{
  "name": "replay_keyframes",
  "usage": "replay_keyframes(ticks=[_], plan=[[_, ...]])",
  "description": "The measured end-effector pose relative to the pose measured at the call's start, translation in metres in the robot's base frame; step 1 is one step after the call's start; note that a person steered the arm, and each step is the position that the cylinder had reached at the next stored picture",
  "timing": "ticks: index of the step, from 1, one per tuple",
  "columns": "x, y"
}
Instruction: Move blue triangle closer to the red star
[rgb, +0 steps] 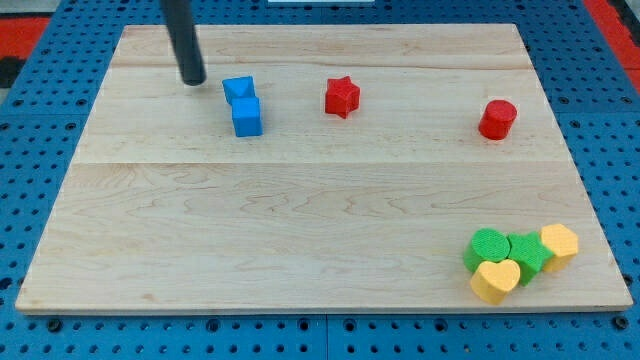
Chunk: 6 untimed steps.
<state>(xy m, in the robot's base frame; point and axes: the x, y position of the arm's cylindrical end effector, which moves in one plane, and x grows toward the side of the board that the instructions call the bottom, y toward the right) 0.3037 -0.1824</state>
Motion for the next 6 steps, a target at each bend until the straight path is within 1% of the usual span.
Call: replay_keyframes(ticks=[1, 2, 3, 6], plan=[[0.021, -0.011], [0.023, -0.004], [0.013, 0.024], [0.015, 0.158]])
